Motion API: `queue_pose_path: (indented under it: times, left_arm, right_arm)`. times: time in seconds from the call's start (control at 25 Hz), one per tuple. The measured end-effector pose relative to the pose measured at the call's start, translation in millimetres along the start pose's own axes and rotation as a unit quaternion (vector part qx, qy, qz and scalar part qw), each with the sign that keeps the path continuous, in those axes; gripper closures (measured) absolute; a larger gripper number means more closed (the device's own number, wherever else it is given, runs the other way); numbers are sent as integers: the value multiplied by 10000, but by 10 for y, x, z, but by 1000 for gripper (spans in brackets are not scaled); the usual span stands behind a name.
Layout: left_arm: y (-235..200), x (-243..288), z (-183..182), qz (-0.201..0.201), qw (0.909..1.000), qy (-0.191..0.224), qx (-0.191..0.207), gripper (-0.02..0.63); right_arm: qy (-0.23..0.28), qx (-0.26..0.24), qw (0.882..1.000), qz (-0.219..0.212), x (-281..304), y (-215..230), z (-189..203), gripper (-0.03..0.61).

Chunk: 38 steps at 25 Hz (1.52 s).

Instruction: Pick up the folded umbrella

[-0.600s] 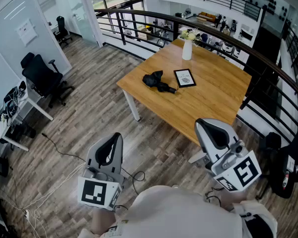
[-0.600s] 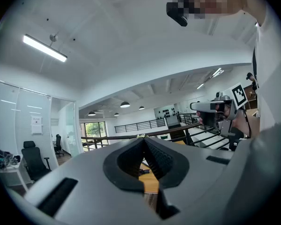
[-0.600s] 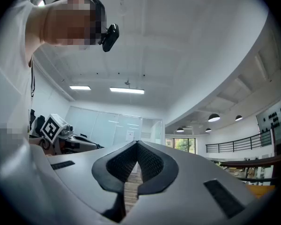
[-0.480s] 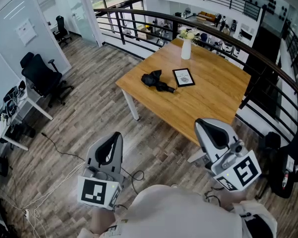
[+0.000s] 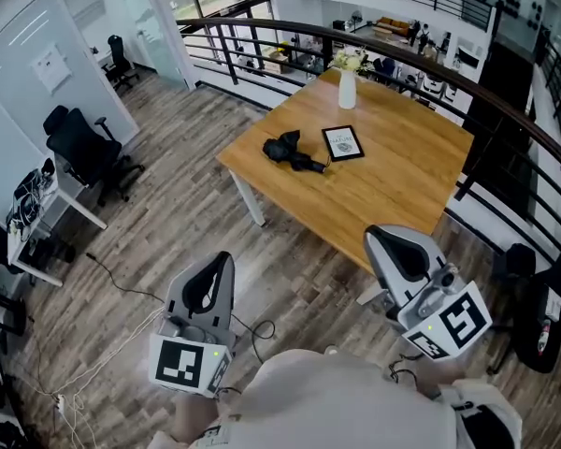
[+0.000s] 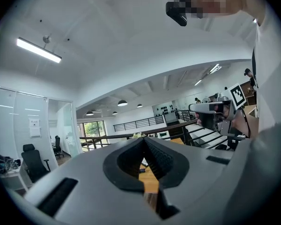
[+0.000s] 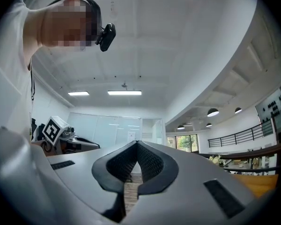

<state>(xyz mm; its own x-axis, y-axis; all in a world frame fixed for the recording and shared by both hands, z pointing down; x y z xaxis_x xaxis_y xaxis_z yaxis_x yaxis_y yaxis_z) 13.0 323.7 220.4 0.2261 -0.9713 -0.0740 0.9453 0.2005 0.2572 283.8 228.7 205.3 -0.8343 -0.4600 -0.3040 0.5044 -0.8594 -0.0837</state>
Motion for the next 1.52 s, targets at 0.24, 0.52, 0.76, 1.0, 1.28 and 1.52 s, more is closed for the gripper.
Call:
queue_pose_path:
  times: [0.24,0.52,0.76,1.0,1.28,1.52]
  left_arm:
    - [304,118,5,27,9999,-133,65,597]
    - [603,263,118,36,9995,-323,-2,597]
    - [606,405,206,94,9992,-381,-14,597]
    - [492,635,408,229,9990,-374,-48,597]
    - [179,1037,637,529,9979,-341,-151,597]
    - [-416,1402,875,675,9964,-420,-293,597]
  right_arm:
    - [-59,157,9999,-23,-253,206,96,551]
    - [461,488,9974,245,-513,494,119,270]
    - [267,403,9985,252,-453,644,233,267]
    - [93,429,9988,210,-258,738,486,267]
    - [-157,374,9989,216,166,850,732,265]
    - [-553,396,9973,265,817,949,1057,259]
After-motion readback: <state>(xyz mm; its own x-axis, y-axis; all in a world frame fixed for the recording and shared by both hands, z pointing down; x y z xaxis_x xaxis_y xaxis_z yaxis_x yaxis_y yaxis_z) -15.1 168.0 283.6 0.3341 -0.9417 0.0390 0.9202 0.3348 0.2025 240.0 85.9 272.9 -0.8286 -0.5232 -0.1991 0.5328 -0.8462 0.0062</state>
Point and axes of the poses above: the fingertips, and each gripper's own axes: x forward along the fingers, y to its right, z out of its underside, the point moved 8 cm from there along -x, backward along the fingers, and after that the axes turned 6 degrees about y, right-handed, at the moved point
